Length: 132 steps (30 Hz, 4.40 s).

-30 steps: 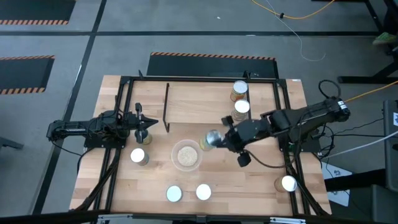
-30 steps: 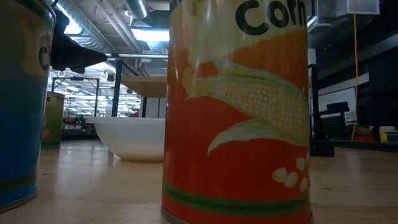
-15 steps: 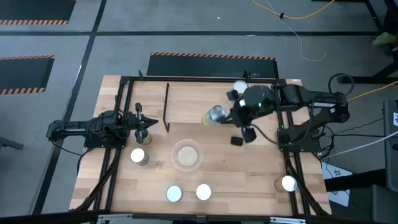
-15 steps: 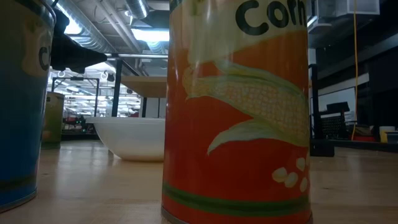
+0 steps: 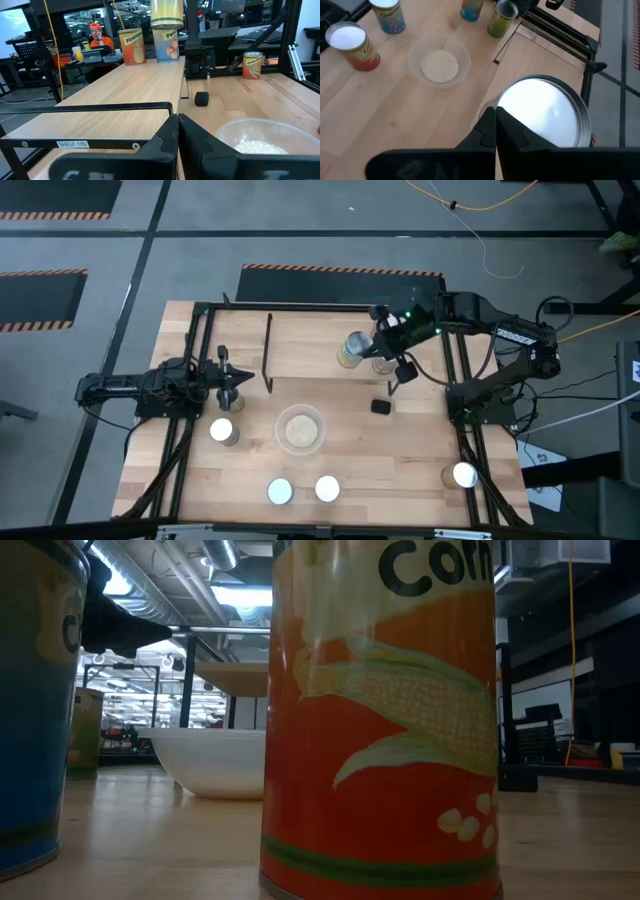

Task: Pick and place cans onto a shelf
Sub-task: Put the canned carrots on the shelf

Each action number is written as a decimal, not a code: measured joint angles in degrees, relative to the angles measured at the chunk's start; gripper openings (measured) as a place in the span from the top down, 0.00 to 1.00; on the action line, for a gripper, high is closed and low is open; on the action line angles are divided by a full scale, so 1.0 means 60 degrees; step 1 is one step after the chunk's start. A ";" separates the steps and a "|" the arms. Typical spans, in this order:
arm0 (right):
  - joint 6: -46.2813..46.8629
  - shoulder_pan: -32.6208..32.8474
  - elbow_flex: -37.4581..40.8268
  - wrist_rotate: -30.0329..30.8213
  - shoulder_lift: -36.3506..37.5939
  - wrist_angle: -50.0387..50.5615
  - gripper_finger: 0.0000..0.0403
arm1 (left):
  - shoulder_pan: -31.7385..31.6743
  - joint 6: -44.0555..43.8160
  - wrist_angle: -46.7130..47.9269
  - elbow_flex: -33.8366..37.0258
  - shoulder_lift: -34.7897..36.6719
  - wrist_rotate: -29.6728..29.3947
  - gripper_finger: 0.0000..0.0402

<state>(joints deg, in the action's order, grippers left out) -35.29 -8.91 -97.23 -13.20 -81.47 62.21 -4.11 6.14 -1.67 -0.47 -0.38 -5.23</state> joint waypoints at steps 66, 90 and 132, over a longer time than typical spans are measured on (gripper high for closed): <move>-0.0167 -0.0822 0.0007 -0.0065 -0.1887 0.1123 0.96 | 0.0001 -0.0009 0.0040 0.0001 0.0000 0.0004 1.00; -0.0166 -0.0818 0.0011 0.0563 -0.1894 0.1089 0.80 | 0.0000 -0.0006 0.0044 0.0000 0.0002 0.0002 1.00; -0.0167 -0.1918 -0.0028 0.3542 -0.1899 0.0519 0.80 | -0.0002 -0.0009 0.0044 0.0000 0.0000 0.0000 1.00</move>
<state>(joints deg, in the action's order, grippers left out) -36.29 -20.43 -97.40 8.05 -92.86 65.33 -4.12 6.09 -1.41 -0.47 -0.38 -5.23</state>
